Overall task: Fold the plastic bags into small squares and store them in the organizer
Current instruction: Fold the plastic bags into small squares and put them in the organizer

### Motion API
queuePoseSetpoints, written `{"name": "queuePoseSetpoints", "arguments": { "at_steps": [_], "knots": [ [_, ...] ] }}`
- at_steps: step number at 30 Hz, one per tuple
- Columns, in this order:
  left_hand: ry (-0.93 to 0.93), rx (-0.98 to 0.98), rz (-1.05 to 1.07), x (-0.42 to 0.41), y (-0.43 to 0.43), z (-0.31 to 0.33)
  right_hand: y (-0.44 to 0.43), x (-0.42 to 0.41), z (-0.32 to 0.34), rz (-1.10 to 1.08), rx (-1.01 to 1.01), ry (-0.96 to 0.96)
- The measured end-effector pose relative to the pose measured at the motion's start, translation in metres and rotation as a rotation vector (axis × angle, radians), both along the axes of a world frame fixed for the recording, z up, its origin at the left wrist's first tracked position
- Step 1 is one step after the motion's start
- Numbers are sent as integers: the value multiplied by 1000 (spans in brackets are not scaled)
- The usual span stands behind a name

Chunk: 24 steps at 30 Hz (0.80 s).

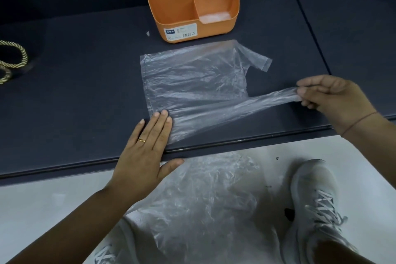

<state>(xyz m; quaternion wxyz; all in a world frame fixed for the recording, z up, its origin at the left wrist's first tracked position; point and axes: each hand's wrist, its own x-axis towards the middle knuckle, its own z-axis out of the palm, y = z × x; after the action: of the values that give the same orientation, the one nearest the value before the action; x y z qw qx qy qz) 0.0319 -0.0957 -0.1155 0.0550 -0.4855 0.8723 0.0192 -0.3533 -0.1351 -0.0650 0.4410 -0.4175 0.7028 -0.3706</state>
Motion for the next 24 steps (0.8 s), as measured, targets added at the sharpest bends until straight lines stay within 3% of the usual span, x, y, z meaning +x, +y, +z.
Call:
{"name": "queuePoseSetpoints", "arguments": {
  "at_steps": [7, 10, 13, 16, 19, 24],
  "knots": [
    [-2, -6, -35, 8, -1, 0, 0, -14, 4, -95, -47, 36],
    [54, 13, -41, 10, -2, 1, -1, -17, 5, -49, 41, 25],
    [238, 72, 30, 9, -2, 3, 1, -9, 11, 180, 124, 92],
    [546, 136, 187, -2, -7, 14, -1, 3, 21, 343, 161, 96],
    [730, 196, 244, -30, -22, 45, -3, 23, 32, 373, 179, -16],
    [964, 500, 137, -103, -47, 92, -10, 60, 50, 392, 141, -337]
  ]
}}
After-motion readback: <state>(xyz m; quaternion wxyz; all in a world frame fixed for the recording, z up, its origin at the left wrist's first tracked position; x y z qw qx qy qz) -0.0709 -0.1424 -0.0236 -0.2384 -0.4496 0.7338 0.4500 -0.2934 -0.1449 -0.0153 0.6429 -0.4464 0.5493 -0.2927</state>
